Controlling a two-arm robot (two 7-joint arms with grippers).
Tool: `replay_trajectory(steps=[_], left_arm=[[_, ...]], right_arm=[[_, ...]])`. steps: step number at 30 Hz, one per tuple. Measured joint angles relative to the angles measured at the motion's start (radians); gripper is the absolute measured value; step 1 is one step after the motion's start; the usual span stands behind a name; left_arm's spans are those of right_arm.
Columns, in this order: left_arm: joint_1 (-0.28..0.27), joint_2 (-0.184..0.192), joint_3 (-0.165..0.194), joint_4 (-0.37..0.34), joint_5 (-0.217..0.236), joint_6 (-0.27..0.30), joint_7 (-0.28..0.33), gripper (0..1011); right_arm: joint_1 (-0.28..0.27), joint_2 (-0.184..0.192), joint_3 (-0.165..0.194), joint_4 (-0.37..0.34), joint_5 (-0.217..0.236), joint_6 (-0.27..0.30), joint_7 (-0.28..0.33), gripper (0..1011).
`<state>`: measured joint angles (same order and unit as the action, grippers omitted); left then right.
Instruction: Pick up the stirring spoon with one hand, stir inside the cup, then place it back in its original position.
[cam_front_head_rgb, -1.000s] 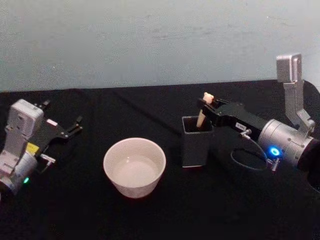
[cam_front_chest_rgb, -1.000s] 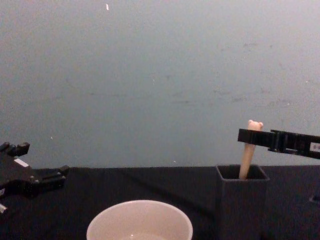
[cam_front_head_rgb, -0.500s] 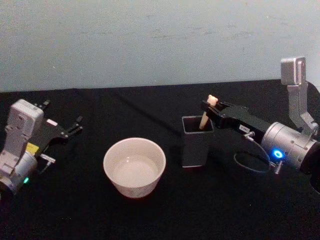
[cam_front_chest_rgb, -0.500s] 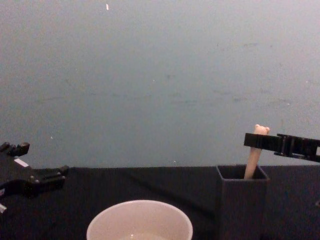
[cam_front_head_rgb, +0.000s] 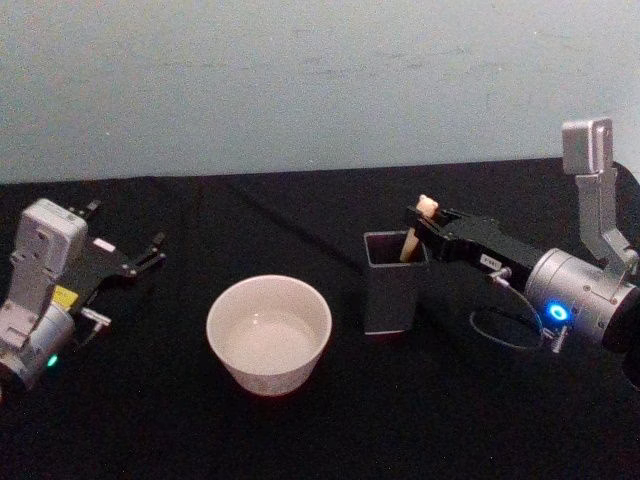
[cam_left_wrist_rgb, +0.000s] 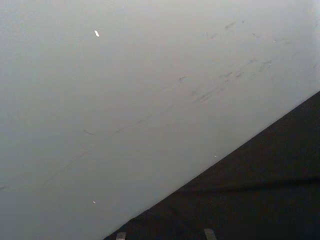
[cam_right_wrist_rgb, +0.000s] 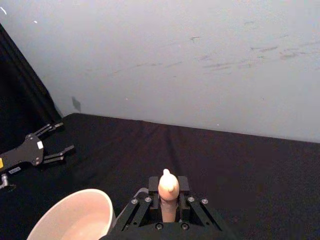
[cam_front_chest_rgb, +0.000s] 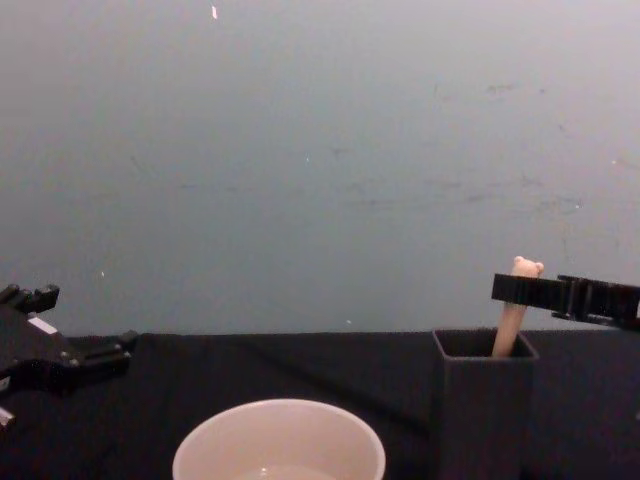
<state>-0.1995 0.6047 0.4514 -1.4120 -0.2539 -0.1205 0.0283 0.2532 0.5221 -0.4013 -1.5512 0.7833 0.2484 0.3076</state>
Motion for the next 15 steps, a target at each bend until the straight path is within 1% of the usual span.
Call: replay_trajectory(steps=[14, 15], left_arm=[[0.000, 0.000, 0.000, 0.000, 0.000, 0.000, 0.000, 1001], [0.000, 0.000, 0.000, 0.000, 0.000, 0.000, 0.000, 1001]], right_arm=[[0.001, -0.001, -0.001, 0.000, 0.000, -0.001, 0.001, 228], [0.002, -0.001, -0.001, 0.000, 0.000, -0.001, 0.001, 266]])
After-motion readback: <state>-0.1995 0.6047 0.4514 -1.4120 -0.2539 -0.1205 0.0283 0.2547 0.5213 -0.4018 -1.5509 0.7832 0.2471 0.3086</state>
